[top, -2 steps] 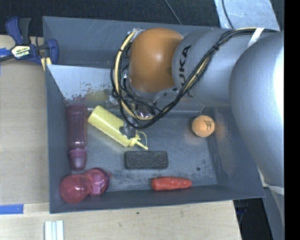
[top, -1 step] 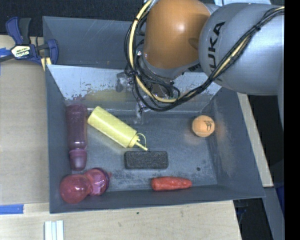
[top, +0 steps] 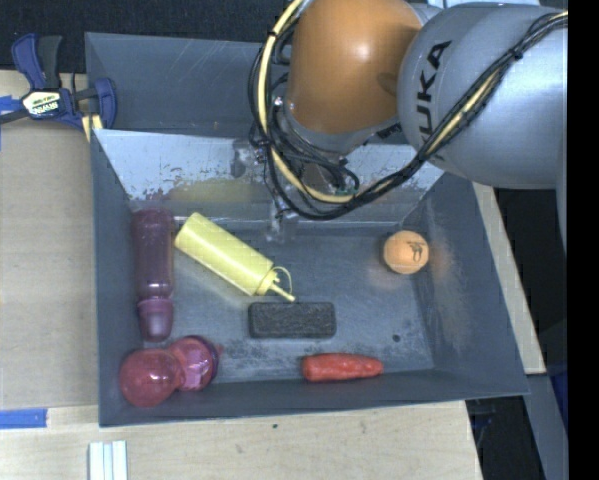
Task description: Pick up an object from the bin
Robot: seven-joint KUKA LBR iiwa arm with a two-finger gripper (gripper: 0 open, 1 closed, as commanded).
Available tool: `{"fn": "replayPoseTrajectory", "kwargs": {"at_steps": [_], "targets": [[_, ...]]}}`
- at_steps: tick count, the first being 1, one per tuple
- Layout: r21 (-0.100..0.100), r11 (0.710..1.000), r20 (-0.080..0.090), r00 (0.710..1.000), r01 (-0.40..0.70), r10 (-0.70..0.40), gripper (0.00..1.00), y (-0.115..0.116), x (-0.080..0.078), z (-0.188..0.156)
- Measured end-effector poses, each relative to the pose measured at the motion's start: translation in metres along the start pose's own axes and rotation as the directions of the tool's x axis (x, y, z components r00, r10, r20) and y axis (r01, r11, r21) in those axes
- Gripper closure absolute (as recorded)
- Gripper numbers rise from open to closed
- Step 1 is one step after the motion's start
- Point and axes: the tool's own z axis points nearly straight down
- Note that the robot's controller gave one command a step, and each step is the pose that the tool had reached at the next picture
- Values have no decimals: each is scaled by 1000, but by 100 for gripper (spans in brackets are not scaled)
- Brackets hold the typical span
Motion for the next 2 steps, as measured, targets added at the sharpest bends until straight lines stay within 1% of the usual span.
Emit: {"fn": "replayPoseTrajectory", "kwargs": {"at_steps": [1,2], "targets": [[-2,1000,-11,1000,5,-5,0,2,2,38],[-2,994,-10,993,114,-114,0,-8,46,72]]}}
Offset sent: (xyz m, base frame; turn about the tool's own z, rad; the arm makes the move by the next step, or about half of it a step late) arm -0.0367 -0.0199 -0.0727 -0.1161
